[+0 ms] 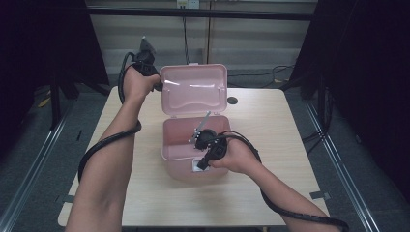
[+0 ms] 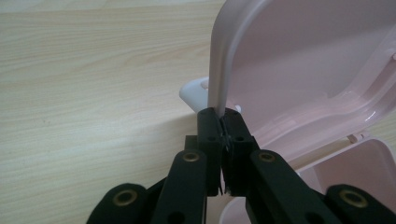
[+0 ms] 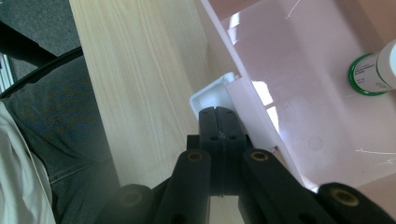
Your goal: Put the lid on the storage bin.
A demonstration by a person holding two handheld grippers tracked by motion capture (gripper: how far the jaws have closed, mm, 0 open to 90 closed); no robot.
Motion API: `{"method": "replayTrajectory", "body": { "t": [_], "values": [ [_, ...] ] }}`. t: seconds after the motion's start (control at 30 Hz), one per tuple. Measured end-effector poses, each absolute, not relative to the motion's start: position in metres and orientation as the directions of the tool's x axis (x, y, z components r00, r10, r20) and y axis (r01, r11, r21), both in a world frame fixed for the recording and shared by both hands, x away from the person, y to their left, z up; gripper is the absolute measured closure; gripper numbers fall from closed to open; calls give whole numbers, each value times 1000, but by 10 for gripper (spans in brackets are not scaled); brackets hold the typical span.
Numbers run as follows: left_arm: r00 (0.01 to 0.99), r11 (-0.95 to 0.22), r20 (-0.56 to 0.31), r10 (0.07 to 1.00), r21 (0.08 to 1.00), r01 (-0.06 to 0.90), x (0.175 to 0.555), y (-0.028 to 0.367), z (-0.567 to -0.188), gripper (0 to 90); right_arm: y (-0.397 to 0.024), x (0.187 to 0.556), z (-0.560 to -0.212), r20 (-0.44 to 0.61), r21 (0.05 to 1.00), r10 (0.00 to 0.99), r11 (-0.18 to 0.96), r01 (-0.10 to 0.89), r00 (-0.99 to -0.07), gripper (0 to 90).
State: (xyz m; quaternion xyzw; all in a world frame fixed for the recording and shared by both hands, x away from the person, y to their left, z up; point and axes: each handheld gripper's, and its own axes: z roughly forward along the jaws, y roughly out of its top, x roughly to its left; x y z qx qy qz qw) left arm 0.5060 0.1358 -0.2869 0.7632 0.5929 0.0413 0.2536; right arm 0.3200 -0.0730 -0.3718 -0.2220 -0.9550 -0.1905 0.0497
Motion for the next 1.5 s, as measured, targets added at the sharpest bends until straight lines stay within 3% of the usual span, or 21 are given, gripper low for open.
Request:
{"method": "replayTrajectory", "body": {
  "t": [1.5],
  "values": [
    [348, -250, -177, 921, 419, 873, 485, 136, -271, 878, -73, 322, -372, 191, 338, 434, 813, 474, -881, 900]
  ]
}}
